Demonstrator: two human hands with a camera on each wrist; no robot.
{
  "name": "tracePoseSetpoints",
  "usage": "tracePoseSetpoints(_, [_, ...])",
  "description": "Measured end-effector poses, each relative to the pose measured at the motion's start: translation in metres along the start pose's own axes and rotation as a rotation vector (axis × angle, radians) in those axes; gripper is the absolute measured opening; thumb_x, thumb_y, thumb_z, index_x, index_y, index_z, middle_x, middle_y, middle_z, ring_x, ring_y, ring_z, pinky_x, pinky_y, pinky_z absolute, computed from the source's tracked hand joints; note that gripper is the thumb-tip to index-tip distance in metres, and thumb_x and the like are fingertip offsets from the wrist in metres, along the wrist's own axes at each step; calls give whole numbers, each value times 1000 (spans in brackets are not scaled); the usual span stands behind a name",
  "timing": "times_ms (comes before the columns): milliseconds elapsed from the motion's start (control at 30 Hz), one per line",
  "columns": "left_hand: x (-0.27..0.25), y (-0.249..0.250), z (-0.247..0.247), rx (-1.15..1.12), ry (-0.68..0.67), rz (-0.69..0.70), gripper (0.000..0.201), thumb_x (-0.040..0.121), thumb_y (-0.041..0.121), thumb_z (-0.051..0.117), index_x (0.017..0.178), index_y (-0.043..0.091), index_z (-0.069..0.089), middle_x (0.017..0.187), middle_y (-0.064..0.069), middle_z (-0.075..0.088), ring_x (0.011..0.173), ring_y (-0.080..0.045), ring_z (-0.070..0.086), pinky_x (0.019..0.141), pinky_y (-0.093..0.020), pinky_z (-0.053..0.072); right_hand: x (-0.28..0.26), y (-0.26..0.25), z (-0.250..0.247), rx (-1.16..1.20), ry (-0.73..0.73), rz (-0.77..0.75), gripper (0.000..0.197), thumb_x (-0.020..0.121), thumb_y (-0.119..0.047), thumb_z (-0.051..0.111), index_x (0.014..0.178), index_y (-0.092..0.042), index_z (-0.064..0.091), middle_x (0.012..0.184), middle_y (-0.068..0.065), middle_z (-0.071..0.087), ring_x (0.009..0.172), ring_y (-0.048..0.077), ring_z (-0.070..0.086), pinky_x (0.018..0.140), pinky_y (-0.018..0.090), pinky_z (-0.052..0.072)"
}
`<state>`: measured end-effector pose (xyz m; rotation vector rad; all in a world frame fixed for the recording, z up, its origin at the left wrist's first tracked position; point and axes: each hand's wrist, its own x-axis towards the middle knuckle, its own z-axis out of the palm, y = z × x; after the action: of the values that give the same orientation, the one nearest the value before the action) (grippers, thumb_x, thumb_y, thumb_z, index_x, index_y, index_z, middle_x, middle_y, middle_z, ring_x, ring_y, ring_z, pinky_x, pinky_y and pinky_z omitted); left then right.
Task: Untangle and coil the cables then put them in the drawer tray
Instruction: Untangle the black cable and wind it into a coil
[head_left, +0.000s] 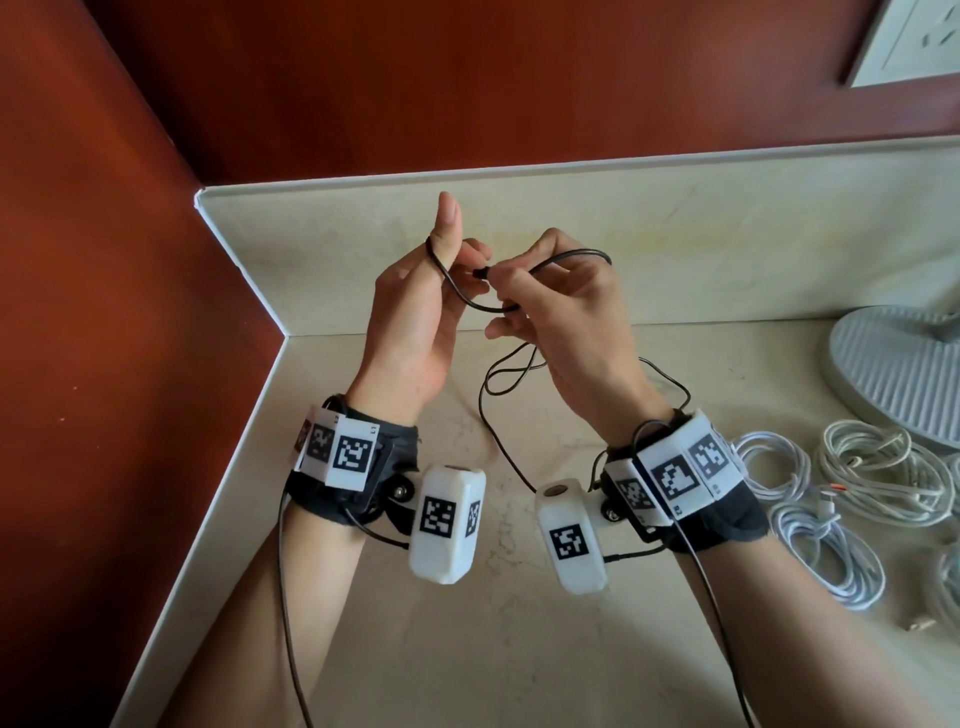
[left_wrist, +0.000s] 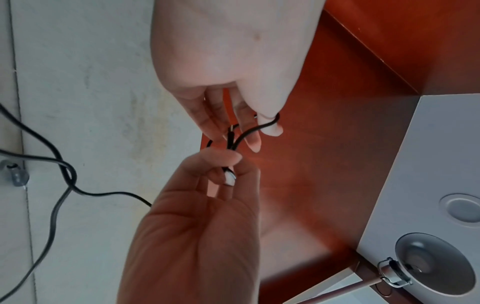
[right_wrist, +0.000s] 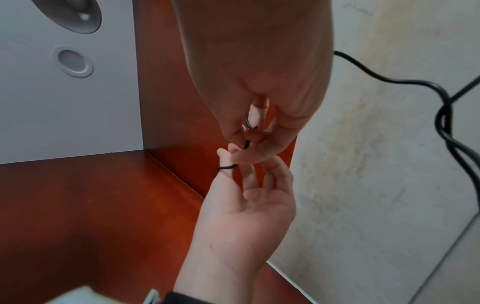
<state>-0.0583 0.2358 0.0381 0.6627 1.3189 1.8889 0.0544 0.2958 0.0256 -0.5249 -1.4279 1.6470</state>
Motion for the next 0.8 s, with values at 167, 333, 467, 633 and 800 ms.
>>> tracePoseSetpoints(167, [-6,3,6,56,-69,31,49,96,54,52,70,16,67,78,4,70,81,-16,67,82,-41,49,-1,5,3,-29,27,-27,21,88,7,66,72,-5,58,104,30,68,95,32,76,69,37,64])
tracePoseSetpoints(333, [-7,4,4,155,-16,75,52,99,57,53,68,23,76,78,2,70,79,-15,68,96,-43,48,0,15,3,-96,10,59,16,92,6,62,86,-5,52,108,21,72,80,19,75,67,36,63])
tracePoseSetpoints(467, [-7,-1,4,187,18,34,53,98,61,50,79,23,82,74,0,68,74,-13,64,85,-37,46,1,12,-2,-189,33,94,22,96,-4,61,99,-12,41,89,27,72,57,22,62,57,44,60])
tracePoseSetpoints(633, [-5,1,10,-49,2,-71,55,106,56,37,102,13,72,71,7,64,61,-3,57,69,-21,45,2,1,-12,-421,-94,29,19,105,-30,58,100,-11,58,61,-5,57,49,15,54,55,38,47])
tracePoseSetpoints(800, [-2,6,2,-265,-9,-141,54,106,58,36,113,12,65,73,7,53,62,-4,50,69,-18,49,-2,-5,-13,-505,-397,47,57,103,-56,48,113,-2,62,82,2,44,69,19,43,63,44,45])
